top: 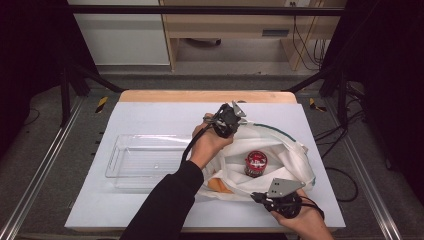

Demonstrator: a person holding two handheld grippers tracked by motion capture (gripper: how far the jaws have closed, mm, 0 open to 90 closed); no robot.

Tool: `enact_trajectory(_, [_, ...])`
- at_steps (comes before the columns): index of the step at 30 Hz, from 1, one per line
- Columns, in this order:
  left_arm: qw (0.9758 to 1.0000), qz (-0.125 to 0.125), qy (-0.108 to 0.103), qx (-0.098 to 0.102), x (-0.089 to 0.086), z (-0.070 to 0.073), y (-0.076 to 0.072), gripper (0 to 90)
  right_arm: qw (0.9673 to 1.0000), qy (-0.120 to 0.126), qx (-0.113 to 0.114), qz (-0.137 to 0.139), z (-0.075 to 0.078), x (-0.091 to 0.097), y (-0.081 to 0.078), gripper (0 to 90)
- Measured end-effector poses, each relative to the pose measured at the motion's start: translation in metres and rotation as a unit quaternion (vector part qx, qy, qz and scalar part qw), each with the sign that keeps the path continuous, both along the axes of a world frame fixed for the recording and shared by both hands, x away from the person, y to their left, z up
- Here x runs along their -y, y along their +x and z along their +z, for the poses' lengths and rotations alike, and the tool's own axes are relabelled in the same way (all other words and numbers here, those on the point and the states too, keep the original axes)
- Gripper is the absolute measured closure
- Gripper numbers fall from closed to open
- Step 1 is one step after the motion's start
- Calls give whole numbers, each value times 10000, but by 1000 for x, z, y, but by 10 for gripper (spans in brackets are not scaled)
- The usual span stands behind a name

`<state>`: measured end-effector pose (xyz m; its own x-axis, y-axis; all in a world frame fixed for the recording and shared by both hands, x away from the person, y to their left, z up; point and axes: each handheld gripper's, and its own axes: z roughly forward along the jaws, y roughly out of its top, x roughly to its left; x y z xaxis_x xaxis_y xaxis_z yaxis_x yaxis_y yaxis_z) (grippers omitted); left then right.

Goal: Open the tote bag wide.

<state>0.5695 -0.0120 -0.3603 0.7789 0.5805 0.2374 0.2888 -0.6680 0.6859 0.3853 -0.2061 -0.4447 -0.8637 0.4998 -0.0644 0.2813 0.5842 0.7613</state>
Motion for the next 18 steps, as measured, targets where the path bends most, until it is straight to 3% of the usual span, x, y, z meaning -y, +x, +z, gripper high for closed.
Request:
enact_trajectory(6, [9996,206,-136,124,-1,-1,10,889,9995,-125,-112,269,-5,-5,-4,890])
enact_trajectory(11, [9995,308,12,-5,4,-17,20,888,9990,-171,-207,367,-10,-6,-4,889])
enact_trajectory(18, [9994,325,-38,-142,1,-24,25,887,9989,-158,-254,365,-11,-6,-4,889])
